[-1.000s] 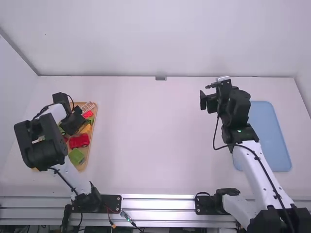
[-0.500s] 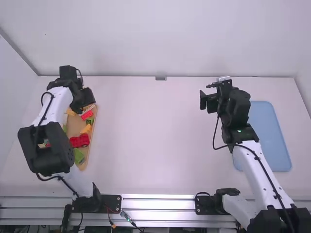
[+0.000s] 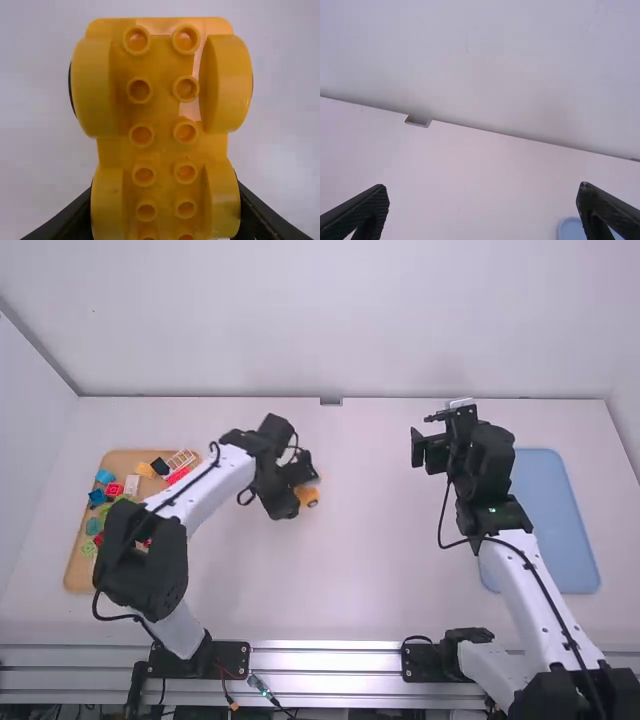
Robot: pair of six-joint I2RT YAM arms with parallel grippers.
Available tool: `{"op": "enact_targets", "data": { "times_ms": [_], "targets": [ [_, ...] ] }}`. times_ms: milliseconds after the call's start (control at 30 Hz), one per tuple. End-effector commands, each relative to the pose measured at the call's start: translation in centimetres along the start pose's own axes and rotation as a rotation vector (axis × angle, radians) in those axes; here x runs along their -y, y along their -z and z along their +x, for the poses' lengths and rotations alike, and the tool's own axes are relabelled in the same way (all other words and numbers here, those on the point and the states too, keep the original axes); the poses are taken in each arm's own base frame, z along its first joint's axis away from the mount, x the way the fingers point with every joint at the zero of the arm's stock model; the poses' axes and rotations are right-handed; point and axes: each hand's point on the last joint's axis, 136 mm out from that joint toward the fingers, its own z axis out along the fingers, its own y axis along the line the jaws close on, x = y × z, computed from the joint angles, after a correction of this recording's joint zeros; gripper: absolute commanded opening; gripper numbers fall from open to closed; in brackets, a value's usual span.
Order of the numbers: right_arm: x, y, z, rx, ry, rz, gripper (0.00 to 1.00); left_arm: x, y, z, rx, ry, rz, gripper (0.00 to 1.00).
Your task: Assemble lego blocks to make yellow taxi
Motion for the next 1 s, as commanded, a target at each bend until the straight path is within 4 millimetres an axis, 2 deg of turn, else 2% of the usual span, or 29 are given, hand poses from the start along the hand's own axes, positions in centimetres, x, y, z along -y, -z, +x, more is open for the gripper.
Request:
{"op": "enact_targets", "data": {
  "times_ms": [0, 33, 167, 300, 400, 567, 667, 733, 767, 900, 967],
  "targets": [
    [0.0, 0.0, -1.5, 0.026, 0.001, 0.000, 0.99, 1.7, -0.7, -0.2, 0.014, -0.309, 0.021, 0.06],
    [0.0, 0.0, -1.4, 0.022, 0.001, 0.000, 0.99, 2.3, -1.7, -0.6, 0.028, -0.353, 0.011, 0.04],
    [0.0, 0.0, -1.0, 0.006, 0.000, -0.002, 0.99, 3.2, -3.6, -1.5, 0.064, -0.394, -0.013, 0.03],
    [-0.1, 0.0, -0.8, -0.004, -0.001, -0.004, 0.99, 4.6, -4.5, -1.9, 0.098, -0.452, 0.014, 0.04],
    [-0.1, 0.0, -0.5, -0.016, -0.002, -0.005, 0.99, 4.9, -5.2, -2.7, 0.140, -0.470, 0.035, 0.06],
    [-0.1, 0.0, -0.2, -0.026, -0.004, -0.006, 0.99, 4.5, -6.5, -3.2, 0.124, -0.462, 0.064, 0.06],
    [-0.1, 0.0, -0.3, -0.025, -0.003, -0.007, 0.99, 3.0, -7.2, -3.3, 0.072, -0.388, 0.030, 0.06],
    [-0.1, 0.0, -0.3, -0.025, -0.004, -0.007, 0.99, 2.4, -7.6, -3.4, 0.052, -0.369, 0.014, 0.10],
    [-0.1, 0.0, -0.3, -0.025, -0.004, -0.007, 0.99, 2.4, -7.9, -3.3, 0.047, -0.376, 0.021, 0.19],
    [-0.2, 0.0, -0.3, -0.025, -0.004, -0.007, 0.99, 2.8, -8.5, -2.6, 0.026, -0.382, 0.047, 0.25],
    [-0.1, 0.0, -0.3, -0.025, -0.003, -0.007, 0.99, 2.9, -8.7, -2.3, 0.016, -0.378, 0.049, 0.40]
  ]
}}
